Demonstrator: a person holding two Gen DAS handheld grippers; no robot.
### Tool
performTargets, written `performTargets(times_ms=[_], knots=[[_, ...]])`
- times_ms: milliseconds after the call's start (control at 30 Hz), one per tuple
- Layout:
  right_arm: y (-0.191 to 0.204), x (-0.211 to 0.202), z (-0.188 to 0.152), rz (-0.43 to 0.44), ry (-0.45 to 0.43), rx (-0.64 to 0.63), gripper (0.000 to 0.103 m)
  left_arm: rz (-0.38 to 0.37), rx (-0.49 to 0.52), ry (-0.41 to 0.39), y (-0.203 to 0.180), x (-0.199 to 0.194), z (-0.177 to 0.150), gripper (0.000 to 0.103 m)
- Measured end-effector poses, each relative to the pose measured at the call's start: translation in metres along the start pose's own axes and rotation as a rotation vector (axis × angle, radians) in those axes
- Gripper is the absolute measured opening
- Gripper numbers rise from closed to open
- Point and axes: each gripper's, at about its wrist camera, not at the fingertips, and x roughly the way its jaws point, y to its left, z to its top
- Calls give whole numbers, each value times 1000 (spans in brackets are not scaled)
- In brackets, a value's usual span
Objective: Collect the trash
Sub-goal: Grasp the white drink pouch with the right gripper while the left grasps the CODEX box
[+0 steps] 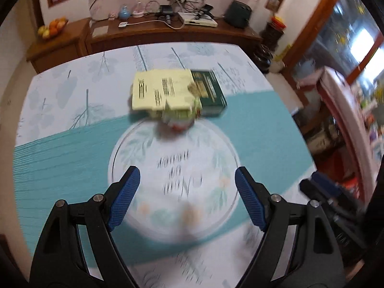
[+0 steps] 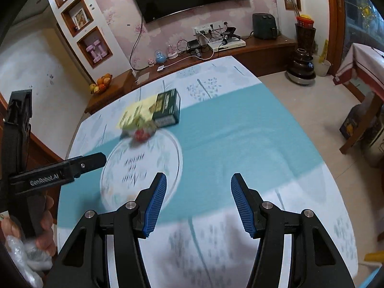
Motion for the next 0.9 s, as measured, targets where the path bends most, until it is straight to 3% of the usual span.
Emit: performTargets(times_ms=[167,300,400,567,733,900], knots=[[2,55,54,13,9,-4,57,-3,-147,27,17,36,31,79],[2,88,88,28,-4,20,57,-9,-288,72,37,61,36,77],[5,111,106,21,-10,14,57,-61,-393,96,52,77,33,72],[5,124,106,26,-7,12,57,-148,-497,38,58,76,33,71],[2,128,98,19,-4,-5,57,-144,-534,35,52,88,40,70],[5,131,97,24,-4,-12,57,-165,-610,76,45,112,37,54]])
